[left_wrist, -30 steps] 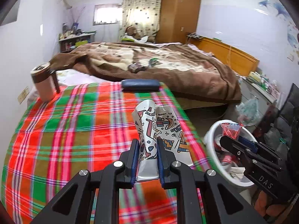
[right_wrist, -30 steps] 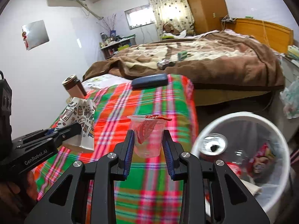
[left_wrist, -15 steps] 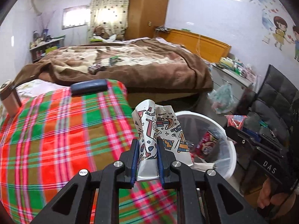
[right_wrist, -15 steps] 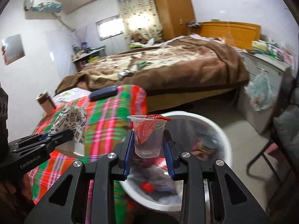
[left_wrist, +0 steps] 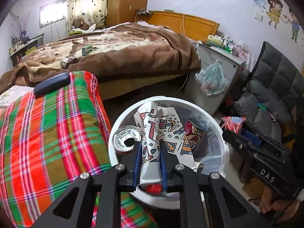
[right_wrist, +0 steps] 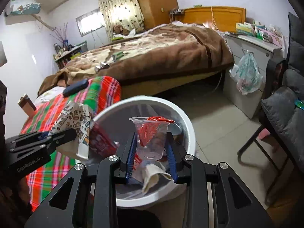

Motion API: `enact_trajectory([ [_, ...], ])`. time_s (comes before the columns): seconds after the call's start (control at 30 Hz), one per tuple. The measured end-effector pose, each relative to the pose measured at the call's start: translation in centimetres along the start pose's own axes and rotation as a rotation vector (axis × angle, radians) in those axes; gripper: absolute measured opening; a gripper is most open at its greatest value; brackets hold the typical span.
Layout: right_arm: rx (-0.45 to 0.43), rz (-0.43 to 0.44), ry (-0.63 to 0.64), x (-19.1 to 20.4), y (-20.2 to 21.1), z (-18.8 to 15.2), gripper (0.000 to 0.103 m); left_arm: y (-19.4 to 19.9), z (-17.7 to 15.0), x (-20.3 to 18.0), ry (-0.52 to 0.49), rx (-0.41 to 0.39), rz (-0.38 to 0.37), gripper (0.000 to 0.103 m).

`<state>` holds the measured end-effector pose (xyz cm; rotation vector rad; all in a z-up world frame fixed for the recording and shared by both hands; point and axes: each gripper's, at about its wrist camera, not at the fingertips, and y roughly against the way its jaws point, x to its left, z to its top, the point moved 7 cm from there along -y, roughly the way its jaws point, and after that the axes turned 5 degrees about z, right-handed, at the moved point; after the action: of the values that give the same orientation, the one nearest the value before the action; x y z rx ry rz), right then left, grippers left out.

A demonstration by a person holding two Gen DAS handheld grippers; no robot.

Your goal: Collect trash

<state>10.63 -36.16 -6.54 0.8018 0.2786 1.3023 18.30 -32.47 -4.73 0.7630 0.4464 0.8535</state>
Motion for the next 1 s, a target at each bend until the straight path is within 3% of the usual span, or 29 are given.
enact_trajectory([
  [0.3,0.091,0.007,0.021,-0.7,-1.8,-1.3,0.032,-2.4,0.4,-1.0,-0.005,0.032,-0.013,0.019],
  [0.33,0.098,0.006,0.025,-0.7,-1.8,-1.3,0.032,-2.5,0.4,-1.0,-0.005,0.037,-0.009,0.022],
  [0.43,0.099,-0.001,0.034,-0.8,-1.6,-1.4,0.032,-2.4,0.5,-0.8,0.0,0.034,0.0,0.048],
  [0.47,0.099,-0.001,0.033,-0.9,-1.6,-1.5,0.037,-2.2,0.5,-0.7,0.005,0.027,-0.003,0.052],
  [0.5,0.099,-0.002,0.03,-0.9,-1.5,-1.5,0.042,-2.1,0.5,-0.7,0.006,0.023,-0.006,0.053],
  [0.53,0.096,-0.001,0.026,-1.0,-1.3,-1.5,0.056,-1.9,0.5,-0.6,0.007,0.021,-0.003,0.053],
  [0.57,0.088,0.004,0.022,-0.9,-1.1,-1.4,0.061,-1.7,0.5,-0.5,0.003,0.017,0.003,0.053],
  [1.0,0.034,0.001,0.017,0.7,0.6,-1.6,0.061,1.4,-0.9,1.2,0.033,-0.027,0.046,0.059],
])
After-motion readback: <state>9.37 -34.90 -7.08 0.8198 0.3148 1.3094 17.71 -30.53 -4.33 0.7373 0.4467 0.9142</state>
